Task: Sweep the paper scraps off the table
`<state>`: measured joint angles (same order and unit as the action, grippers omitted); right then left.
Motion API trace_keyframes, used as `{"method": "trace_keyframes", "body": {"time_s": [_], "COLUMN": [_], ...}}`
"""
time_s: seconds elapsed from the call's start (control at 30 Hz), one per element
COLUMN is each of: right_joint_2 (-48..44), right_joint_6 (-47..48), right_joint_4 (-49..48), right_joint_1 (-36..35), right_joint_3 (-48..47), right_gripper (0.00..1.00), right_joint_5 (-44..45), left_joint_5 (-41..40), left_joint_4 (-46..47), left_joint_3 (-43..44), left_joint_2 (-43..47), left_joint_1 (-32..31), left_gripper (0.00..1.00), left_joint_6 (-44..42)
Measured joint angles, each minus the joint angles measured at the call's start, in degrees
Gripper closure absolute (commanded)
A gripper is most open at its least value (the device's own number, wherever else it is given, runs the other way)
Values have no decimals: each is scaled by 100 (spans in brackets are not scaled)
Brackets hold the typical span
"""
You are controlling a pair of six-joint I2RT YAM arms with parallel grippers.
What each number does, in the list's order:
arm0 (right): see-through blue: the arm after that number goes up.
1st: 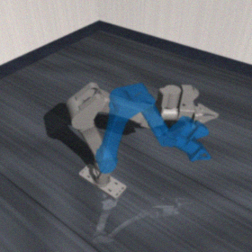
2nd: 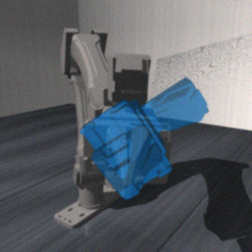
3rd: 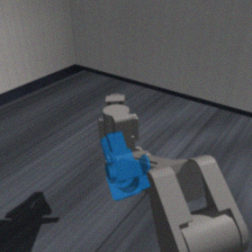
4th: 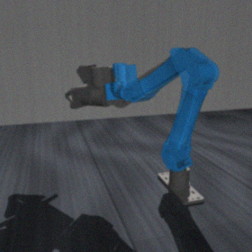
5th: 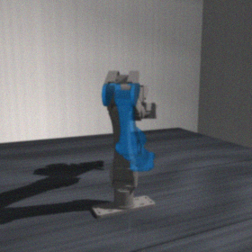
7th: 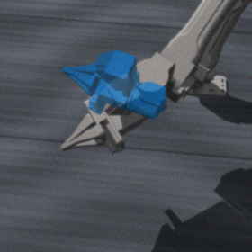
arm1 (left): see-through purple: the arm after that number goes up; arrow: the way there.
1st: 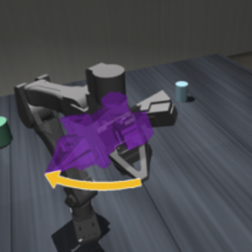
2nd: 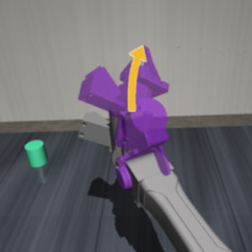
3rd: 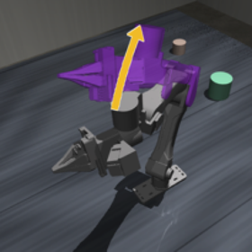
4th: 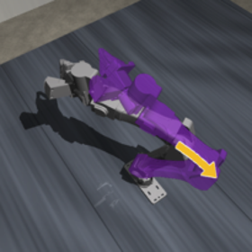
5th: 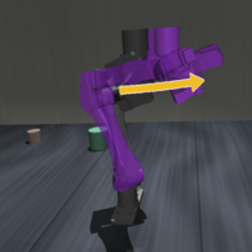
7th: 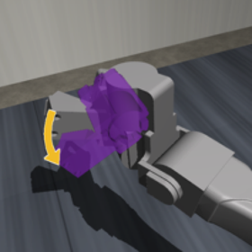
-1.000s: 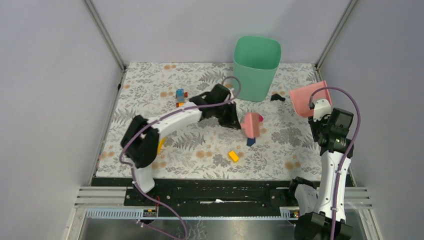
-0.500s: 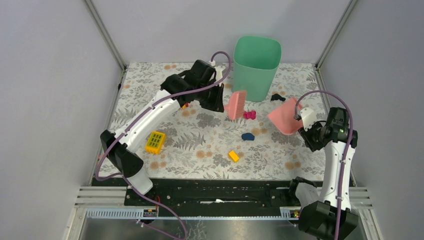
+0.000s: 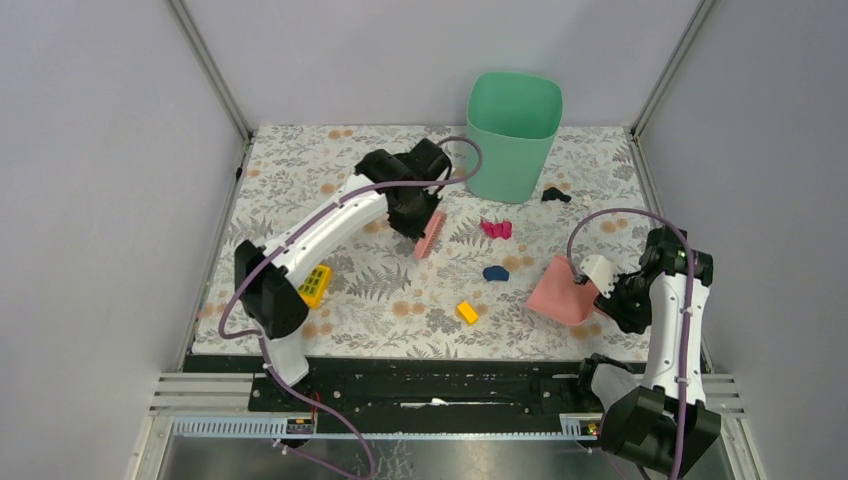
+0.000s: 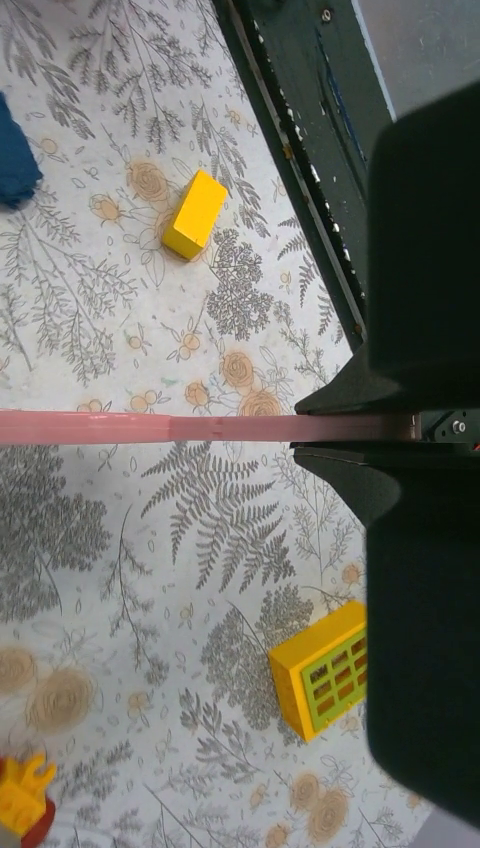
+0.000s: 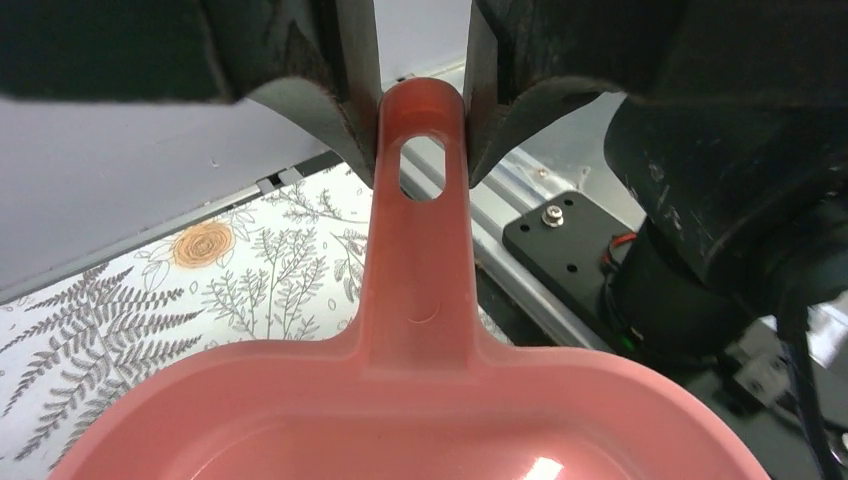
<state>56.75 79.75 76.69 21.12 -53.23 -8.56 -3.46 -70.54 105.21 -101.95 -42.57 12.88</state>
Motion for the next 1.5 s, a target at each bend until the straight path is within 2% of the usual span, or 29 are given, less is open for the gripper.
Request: {"method": "trace_keyframes", "body": {"time_s": [0.17, 0.4, 0.83, 0.97, 1.27, 1.5], "right_joint_2": [48, 817, 1414, 1519, 1685, 1685], "right_joint_6": [138, -492, -2441, -2883, -3471, -3665], "right_joint_4": [-151, -796, -1526, -1633, -1593, -1576], "right_joint_1": [-81, -457, -2413, -2824, -2944, -2944], "right_joint_3": [501, 874, 874, 863, 352, 317], "right_gripper": [100, 100, 100, 100, 100, 100], "right_joint_5": [636, 1174, 1580, 1600, 970, 837], "left_joint_5": [15, 164, 1185, 1572, 2909, 2409], "left_joint_4": [-107, -133, 551, 809, 1961, 1672], "left_joint_3": [208, 463, 490, 490, 105, 212], "left_joint_2": [-516, -970, -1209, -1381, -1462, -1047], "left_joint_1": [-271, -426, -485, -533, -649, -664], "left_gripper": [100, 100, 100, 100, 100, 100], "left_joint_6": [22, 72, 350, 426, 1047, 1062]}}
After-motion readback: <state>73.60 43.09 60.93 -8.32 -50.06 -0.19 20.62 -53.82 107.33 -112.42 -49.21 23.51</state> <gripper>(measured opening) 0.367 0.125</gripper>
